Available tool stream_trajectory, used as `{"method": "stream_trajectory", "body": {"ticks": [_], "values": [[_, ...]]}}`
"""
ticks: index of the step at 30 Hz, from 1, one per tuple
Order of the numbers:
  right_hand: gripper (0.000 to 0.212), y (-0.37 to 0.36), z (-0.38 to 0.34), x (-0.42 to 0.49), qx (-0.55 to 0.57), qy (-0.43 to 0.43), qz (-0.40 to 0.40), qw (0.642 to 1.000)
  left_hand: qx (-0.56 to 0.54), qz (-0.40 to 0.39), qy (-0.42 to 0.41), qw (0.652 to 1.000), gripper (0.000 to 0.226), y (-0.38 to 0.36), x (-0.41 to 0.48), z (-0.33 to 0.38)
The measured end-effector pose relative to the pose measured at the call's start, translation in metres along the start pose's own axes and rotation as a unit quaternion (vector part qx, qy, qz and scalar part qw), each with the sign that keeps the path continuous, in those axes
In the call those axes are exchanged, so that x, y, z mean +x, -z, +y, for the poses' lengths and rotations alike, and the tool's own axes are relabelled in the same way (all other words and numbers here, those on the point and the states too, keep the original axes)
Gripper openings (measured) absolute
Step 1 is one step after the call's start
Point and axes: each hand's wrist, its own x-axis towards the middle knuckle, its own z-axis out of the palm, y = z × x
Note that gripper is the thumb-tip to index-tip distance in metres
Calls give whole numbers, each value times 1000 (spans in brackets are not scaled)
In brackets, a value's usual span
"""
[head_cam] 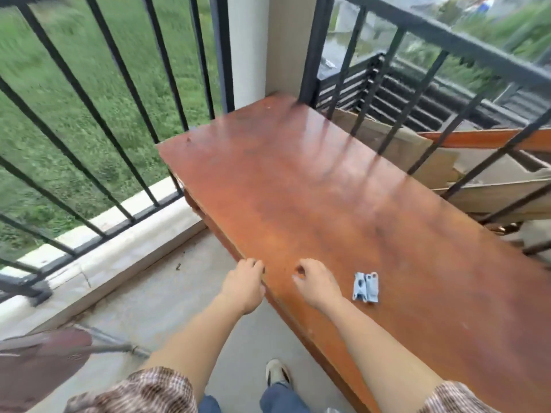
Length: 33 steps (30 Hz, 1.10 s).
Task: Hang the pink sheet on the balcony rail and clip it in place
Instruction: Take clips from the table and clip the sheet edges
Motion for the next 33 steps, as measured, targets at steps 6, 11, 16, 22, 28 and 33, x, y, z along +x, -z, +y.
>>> {"method": "stream_trajectory", "body": {"ticks": [6,11,16,22,28,33], "values": [[29,47,105,-11,-133,-11,37,990,14,-26,-19,999,51,-43,27,96],[44,58,144,-13,-196,-11,-5,981,20,-63,26,997,71,-74,30,127],[61,55,156,-10,-233,7,-56,971,43,-96,51,993,84,-95,25,124],[49,55,158,-4,-282,56,-52,956,54,-113,45,991,87,-95,28,121],[44,54,149,-1,-256,60,-58,963,49,-133,29,990,87,-89,27,115],[37,52,119,10,-192,81,-60,976,-52,-139,51,988,74,-76,19,105]]}}
